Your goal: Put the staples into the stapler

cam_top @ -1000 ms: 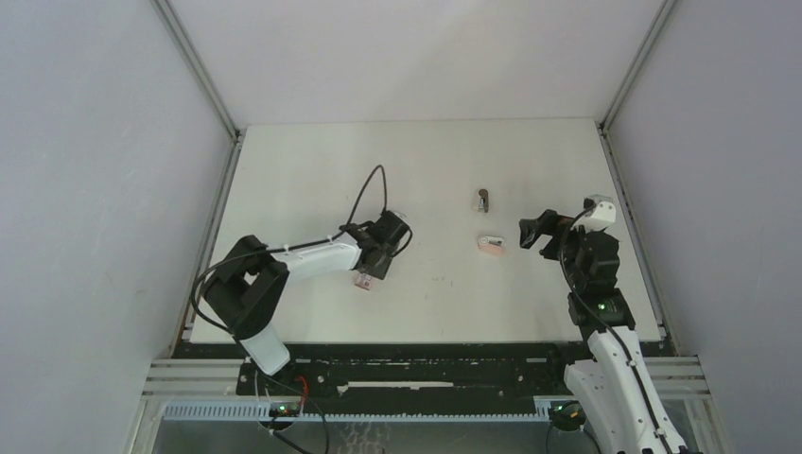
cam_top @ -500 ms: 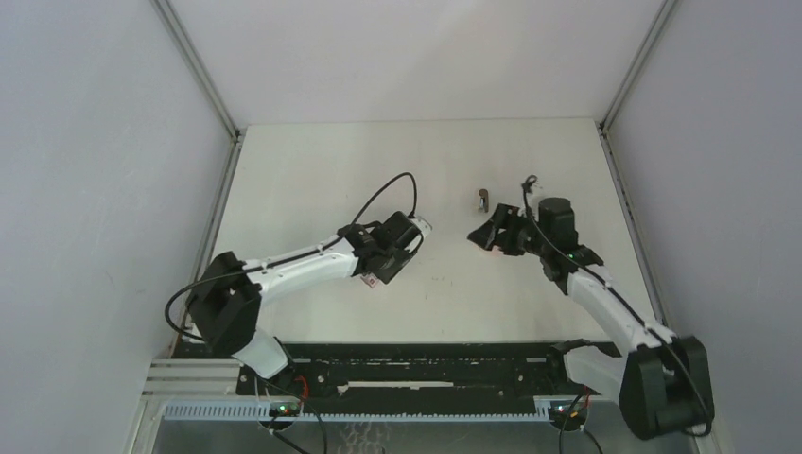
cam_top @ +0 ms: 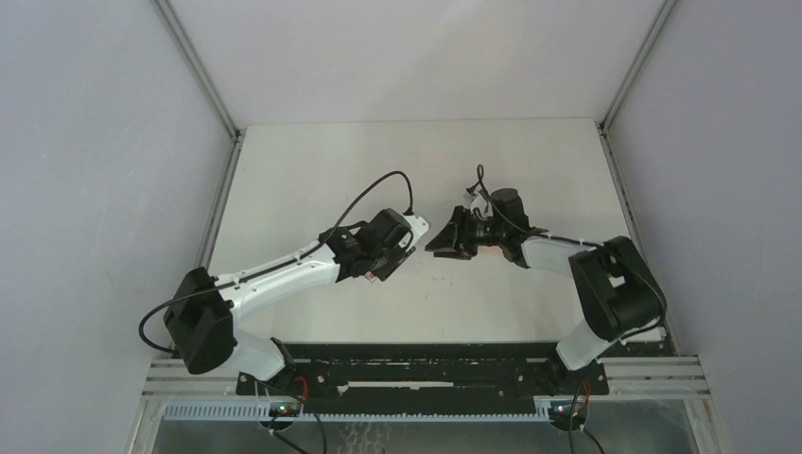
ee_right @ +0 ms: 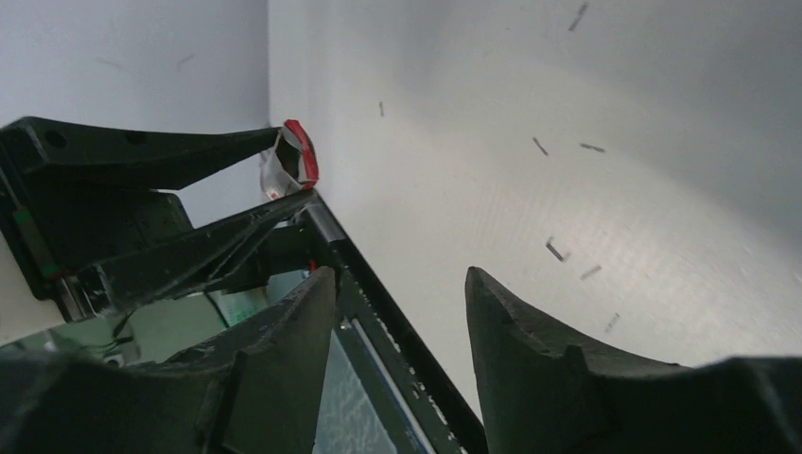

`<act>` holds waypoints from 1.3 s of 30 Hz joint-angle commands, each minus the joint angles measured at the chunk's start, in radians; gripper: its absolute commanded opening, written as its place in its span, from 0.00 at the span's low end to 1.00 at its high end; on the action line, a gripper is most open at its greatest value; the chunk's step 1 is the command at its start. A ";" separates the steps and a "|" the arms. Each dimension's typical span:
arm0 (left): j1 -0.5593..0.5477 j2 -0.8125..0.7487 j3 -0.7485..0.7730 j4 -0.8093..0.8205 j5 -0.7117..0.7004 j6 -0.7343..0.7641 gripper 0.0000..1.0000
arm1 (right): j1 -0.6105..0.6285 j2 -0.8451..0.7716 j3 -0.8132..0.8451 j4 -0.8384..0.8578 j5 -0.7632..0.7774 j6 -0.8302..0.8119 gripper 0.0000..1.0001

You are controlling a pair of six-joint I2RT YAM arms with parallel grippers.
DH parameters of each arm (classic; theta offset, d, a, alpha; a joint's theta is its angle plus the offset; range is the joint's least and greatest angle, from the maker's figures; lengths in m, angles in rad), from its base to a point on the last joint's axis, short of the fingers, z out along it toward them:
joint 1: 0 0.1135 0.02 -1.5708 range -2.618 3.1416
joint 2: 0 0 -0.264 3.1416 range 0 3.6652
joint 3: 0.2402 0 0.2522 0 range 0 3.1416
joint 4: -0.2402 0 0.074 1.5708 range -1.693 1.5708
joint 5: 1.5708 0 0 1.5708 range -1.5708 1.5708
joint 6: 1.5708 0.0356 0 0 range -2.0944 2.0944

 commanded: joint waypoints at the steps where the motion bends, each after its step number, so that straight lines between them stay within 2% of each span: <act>1: 0.002 -0.058 -0.021 0.025 0.029 0.030 0.45 | 0.053 0.091 0.085 0.221 -0.108 0.119 0.48; 5: 0.002 -0.069 -0.022 0.026 0.042 0.033 0.45 | 0.103 0.156 0.135 0.263 -0.101 0.154 0.47; 15: 0.002 -0.065 -0.021 0.024 0.052 0.030 0.45 | 0.156 0.228 0.209 0.235 -0.105 0.142 0.37; 25: 0.002 -0.063 -0.018 0.023 0.047 0.030 0.45 | 0.184 0.245 0.232 0.221 -0.107 0.130 0.28; 28: 0.002 -0.066 -0.018 0.024 0.051 0.028 0.45 | 0.195 0.248 0.235 0.221 -0.108 0.131 0.22; 39: 0.002 -0.083 -0.024 0.025 0.050 0.026 0.45 | 0.221 0.254 0.235 0.218 -0.102 0.130 0.16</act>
